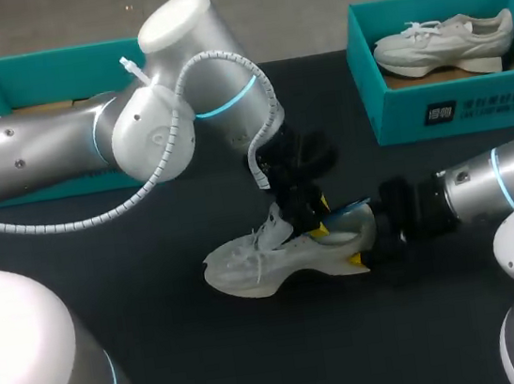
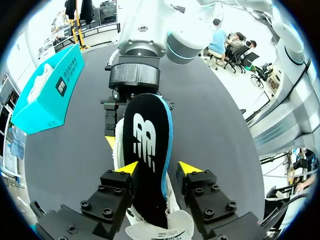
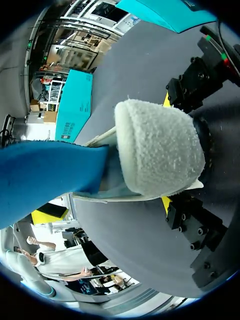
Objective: Take the shoe out of the shoebox, open the shoe tongue, remove and reinsert the insole, then place the shoe into the shoebox
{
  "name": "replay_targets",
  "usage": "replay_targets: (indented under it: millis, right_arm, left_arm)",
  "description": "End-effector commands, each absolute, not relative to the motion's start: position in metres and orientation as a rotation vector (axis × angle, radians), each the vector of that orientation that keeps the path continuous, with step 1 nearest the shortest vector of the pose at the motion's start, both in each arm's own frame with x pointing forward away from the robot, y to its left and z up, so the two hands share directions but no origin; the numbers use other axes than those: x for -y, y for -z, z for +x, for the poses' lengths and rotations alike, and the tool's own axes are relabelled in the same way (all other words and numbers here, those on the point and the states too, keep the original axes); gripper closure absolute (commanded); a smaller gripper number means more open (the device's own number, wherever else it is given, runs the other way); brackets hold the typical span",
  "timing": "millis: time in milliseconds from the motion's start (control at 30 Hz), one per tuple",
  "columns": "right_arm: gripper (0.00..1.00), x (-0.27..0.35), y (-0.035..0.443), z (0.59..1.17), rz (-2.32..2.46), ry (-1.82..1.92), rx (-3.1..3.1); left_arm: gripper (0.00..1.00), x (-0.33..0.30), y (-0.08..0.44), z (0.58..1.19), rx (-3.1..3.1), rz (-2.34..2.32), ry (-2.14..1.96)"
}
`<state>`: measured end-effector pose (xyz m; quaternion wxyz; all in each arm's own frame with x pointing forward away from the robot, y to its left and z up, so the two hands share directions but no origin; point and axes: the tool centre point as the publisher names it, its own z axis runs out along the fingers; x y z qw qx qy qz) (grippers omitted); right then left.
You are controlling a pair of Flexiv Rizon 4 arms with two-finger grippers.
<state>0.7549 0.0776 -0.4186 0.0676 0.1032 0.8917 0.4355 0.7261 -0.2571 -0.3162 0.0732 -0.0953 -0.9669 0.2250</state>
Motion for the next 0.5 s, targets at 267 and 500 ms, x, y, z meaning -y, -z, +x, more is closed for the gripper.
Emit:
replay_targets:
  millis: [267, 500]
  right_arm:
    - [1.0, -0.078, 0.419, 0.755, 0.313, -1.305, -2.69]
    - [1.0, -0.078, 0.419, 0.755, 0.313, -1.305, -2.69]
  left_arm:
    - [0.56, 0.253, 0.32, 0.716, 3.099, -0.163, -0.612]
    - [0.6, 0.248, 0.325, 0.725, 3.149, -0.11, -0.598]
